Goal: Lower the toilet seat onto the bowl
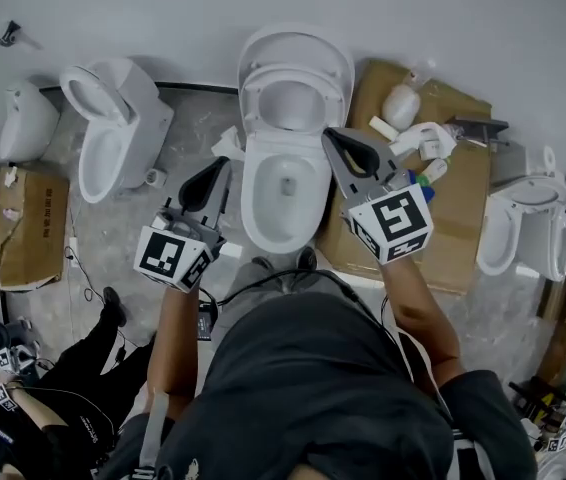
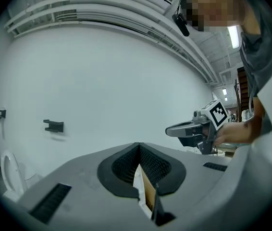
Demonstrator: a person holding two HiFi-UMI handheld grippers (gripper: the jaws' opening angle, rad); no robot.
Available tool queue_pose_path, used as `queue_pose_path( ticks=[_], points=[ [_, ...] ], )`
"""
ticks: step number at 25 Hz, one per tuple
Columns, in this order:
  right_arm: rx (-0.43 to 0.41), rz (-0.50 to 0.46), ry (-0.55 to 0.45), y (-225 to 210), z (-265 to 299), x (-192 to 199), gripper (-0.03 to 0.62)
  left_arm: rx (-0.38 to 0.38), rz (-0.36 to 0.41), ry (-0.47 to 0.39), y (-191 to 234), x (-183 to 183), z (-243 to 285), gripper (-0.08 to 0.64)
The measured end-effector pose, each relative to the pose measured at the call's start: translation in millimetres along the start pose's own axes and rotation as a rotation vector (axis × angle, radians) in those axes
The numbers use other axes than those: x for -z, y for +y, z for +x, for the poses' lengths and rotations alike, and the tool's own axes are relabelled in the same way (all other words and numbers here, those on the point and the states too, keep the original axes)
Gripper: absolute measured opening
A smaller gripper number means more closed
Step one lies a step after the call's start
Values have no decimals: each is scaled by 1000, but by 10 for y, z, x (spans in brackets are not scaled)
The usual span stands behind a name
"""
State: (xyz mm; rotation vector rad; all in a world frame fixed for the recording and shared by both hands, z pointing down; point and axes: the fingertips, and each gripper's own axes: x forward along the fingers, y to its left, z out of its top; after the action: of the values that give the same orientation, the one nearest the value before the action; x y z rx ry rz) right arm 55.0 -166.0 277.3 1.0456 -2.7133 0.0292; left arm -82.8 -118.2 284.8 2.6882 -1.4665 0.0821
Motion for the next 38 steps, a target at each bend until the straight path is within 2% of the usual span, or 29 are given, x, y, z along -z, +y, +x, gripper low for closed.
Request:
queue_pose_path(
  ticks=[8, 15, 30, 31, 33, 38],
  points=[
    [23, -1, 29, -241, 189, 107, 8, 40, -12, 10, 97, 94, 318, 3],
    [39, -1, 61, -460, 548, 183, 9, 73, -50, 14, 390, 126, 644, 3],
    [48, -14, 209, -1067, 1670, 852, 14, 113, -97, 93, 888, 478, 994, 3],
    [47, -12, 225, -1098, 1740, 923, 25, 116, -100, 98, 910, 508, 998, 3],
    [46, -6, 261, -1151, 1869, 1078, 92, 120, -109, 110, 940, 571, 992, 3],
    [58, -22, 343, -1296, 2182, 1444, 120, 123, -127, 130, 1033, 707, 959, 3]
  ],
)
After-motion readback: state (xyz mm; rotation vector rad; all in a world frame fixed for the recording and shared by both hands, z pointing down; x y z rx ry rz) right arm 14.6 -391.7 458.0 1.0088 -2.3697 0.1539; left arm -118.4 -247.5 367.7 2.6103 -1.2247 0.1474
